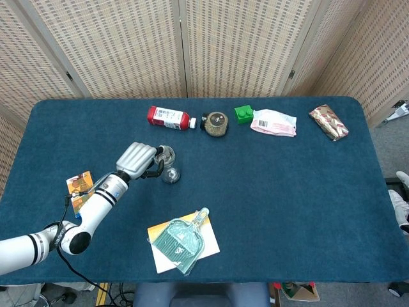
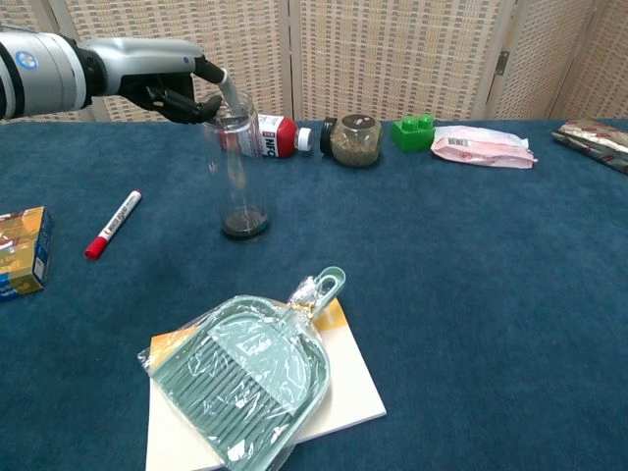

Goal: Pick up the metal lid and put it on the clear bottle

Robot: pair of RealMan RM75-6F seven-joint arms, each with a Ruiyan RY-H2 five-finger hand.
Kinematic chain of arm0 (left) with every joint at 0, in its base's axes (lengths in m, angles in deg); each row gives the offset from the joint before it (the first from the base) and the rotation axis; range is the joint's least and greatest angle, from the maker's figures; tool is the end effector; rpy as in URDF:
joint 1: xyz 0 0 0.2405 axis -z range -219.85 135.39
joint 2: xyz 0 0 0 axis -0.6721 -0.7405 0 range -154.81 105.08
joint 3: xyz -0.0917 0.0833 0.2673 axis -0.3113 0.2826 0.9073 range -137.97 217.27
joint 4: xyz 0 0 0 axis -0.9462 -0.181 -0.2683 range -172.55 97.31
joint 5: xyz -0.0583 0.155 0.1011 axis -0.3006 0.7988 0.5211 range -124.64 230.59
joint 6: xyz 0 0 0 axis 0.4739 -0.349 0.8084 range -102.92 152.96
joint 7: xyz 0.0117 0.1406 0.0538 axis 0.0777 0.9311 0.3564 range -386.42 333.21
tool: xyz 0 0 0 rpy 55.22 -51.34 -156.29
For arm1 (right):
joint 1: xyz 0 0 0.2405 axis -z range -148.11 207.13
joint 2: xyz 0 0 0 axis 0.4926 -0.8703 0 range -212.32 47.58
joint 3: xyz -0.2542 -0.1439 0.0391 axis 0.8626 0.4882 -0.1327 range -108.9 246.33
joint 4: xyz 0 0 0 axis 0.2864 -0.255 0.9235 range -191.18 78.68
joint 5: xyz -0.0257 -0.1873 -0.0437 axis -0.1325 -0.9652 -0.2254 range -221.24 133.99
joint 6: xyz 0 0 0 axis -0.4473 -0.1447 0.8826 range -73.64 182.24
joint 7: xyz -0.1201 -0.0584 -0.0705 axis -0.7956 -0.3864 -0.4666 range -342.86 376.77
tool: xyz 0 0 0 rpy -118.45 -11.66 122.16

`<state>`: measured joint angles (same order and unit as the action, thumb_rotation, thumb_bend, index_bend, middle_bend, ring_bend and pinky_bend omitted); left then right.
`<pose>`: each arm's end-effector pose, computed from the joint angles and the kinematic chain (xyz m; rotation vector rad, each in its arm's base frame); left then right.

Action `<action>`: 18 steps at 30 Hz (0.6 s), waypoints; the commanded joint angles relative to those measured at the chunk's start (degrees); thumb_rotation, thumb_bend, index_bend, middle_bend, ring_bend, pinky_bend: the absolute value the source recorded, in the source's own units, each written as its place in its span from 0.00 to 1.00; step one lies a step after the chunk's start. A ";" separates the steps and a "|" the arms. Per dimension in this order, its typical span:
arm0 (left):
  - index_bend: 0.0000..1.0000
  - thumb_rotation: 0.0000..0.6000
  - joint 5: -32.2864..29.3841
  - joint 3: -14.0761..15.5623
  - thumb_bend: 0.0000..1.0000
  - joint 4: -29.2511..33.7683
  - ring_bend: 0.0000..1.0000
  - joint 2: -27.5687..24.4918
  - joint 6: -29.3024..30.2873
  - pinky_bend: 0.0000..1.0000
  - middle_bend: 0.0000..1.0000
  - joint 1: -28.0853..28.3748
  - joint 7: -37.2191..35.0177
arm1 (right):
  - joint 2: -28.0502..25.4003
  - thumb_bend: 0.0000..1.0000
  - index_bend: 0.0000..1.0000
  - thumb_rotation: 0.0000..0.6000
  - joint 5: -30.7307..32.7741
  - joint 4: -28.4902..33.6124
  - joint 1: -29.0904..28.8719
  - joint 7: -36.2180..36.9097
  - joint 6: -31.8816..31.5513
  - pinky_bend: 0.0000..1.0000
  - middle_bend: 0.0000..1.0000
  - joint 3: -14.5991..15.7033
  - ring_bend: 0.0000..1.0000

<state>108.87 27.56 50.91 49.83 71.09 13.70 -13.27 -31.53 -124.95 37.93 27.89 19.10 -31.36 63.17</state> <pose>-0.1120 0.4339 0.0744 -1.9348 -0.9016 -0.9521 -0.3504 -0.1782 0.2831 1.2969 -0.7902 0.7570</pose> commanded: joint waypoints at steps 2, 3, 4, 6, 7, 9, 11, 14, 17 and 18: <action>0.31 0.55 0.34 -0.04 0.64 0.91 1.00 -0.86 0.67 1.00 1.00 -0.44 -0.05 | -0.02 0.44 0.17 1.00 -0.03 0.02 -0.02 0.02 0.02 0.32 0.26 -0.02 0.18; 0.31 0.56 0.37 -0.03 0.64 1.18 1.00 -1.09 0.80 1.00 1.00 -0.53 -0.01 | -0.02 0.44 0.17 1.00 -0.05 0.03 -0.03 0.03 0.03 0.32 0.26 -0.03 0.18; 0.31 0.55 0.41 0.02 0.64 1.56 1.00 -1.39 0.93 1.00 1.00 -0.67 0.04 | -0.03 0.44 0.17 1.00 -0.10 0.04 -0.03 0.06 0.02 0.32 0.26 -0.02 0.18; 0.31 0.55 0.49 0.18 0.64 2.20 1.00 -1.87 0.95 1.00 1.00 -0.85 0.13 | 0.02 0.44 0.17 1.00 -0.14 0.02 -0.06 0.03 0.04 0.32 0.26 -0.03 0.18; 0.31 0.55 0.55 0.31 0.64 2.44 1.00 -2.04 0.87 1.00 1.00 -0.89 0.20 | 0.04 0.44 0.17 1.00 -0.16 0.02 -0.06 0.02 0.06 0.32 0.26 -0.01 0.18; 0.31 0.55 0.67 0.57 0.64 2.87 1.00 -2.25 0.73 1.00 1.00 -0.96 0.39 | 0.06 0.44 0.17 1.00 -0.23 0.03 -0.06 0.01 0.03 0.32 0.26 0.00 0.18; 0.31 0.56 0.76 0.75 0.64 3.33 1.00 -2.36 0.64 1.00 1.00 -1.01 0.46 | 0.06 0.44 0.17 1.00 -0.26 0.09 -0.01 -0.01 -0.05 0.32 0.26 0.01 0.18; 0.31 0.56 0.90 0.88 0.64 3.88 1.00 -2.39 0.49 1.00 1.00 -1.01 0.43 | -0.03 0.44 0.17 1.00 -0.26 0.18 0.13 -0.01 -0.23 0.32 0.26 0.03 0.18; 0.31 0.56 0.88 0.98 0.64 3.93 1.00 -2.30 0.42 1.00 1.00 -0.88 0.71 | -0.11 0.44 0.17 1.00 -0.29 0.27 0.23 -0.02 -0.38 0.32 0.26 0.03 0.18; 0.31 0.56 0.82 0.94 0.64 3.99 1.00 -2.29 0.46 1.00 1.00 -0.86 0.72 | -0.12 0.44 0.17 1.00 -0.28 0.29 0.26 -0.01 -0.40 0.32 0.26 0.03 0.18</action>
<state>109.70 28.51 54.88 47.53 71.54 12.82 -12.56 -31.65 -125.23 38.22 28.16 19.09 -31.77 63.20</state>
